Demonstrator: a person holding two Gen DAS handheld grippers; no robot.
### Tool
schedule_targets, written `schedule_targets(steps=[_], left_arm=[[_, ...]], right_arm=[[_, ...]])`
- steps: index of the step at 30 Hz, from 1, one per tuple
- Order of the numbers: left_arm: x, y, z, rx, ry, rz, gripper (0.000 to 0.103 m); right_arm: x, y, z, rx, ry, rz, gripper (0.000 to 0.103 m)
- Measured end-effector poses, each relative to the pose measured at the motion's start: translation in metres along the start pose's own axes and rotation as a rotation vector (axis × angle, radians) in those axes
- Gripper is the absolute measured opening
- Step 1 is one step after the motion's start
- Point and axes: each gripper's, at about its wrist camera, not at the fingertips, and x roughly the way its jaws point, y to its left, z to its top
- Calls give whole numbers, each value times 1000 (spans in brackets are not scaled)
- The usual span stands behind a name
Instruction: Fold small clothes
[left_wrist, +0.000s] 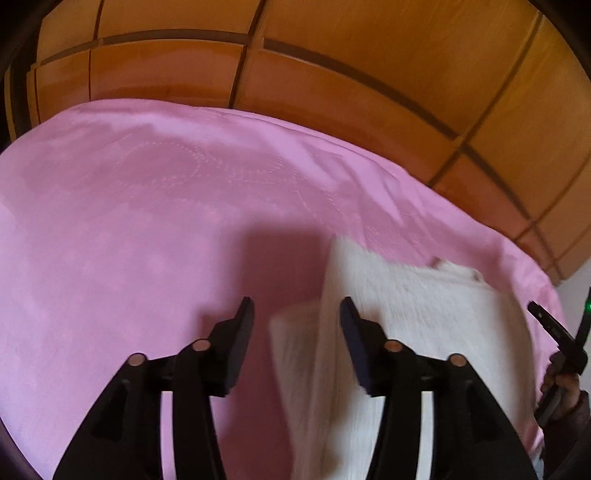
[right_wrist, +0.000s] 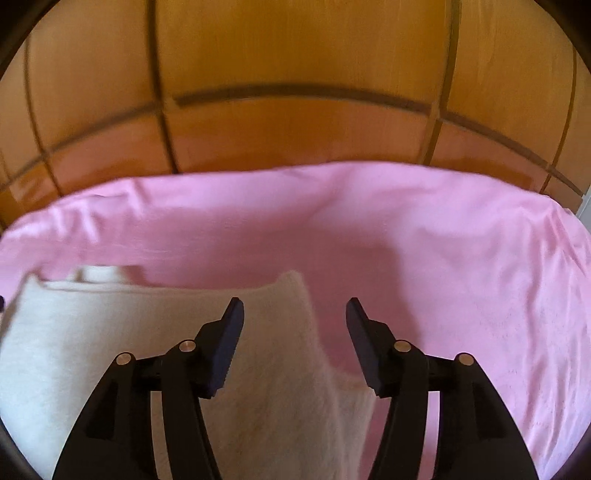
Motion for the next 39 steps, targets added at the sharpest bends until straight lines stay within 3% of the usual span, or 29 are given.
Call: schedule_targets(steps=[2, 3, 6, 9, 10, 11, 12, 15, 17, 19, 21, 26, 32, 38, 39], left_arm=[[-19, 5, -18, -10, 1, -59, 59], [-30, 10, -30, -15, 7, -84, 59], [-49, 19, -60, -39, 43, -173, 59], [-58, 19, -94, -42, 78, -200, 56], [-56, 17, -103, -37, 92, -188, 52], [-52, 15, -111, -24, 110, -146, 38], [-47, 13, -119, -14, 130, -89, 37], [-48, 12, -125, -57, 94, -54, 38], [-58, 2, -122, -52, 44, -19, 37], [-72, -12, -121, -18, -1, -4, 44], [-80, -26, -115, 16, -42, 14, 64], [-86, -69, -102, 103, -76, 45, 70], [-72, -123, -100, 195, -60, 37, 73], [-66, -173, -107, 317, -64, 50, 75], [-65, -180, -108, 334, -69, 51, 77]], right_arm=[[-19, 9, -7, -10, -16, 44, 61], [-33, 17, -15, -18, -23, 81, 68], [-63, 42, -39, -64, -24, 170, 69], [-77, 66, -64, -91, 2, 242, 69], [-77, 69, -70, -94, 14, 255, 69], [-75, 75, -80, -103, 33, 260, 69], [-69, 79, -85, -110, 53, 246, 69], [-44, 76, -94, -92, 120, 187, 70], [-43, 73, -94, -70, 105, 190, 71], [-52, 70, -91, -42, 102, 203, 71], [-64, 59, -87, -8, 71, 225, 71], [-92, 5, -98, 126, 41, 212, 72], [-101, -59, -136, 289, 94, 233, 72], [-98, -67, -159, 305, 118, 215, 65], [-96, -65, -159, 294, 118, 210, 59]])
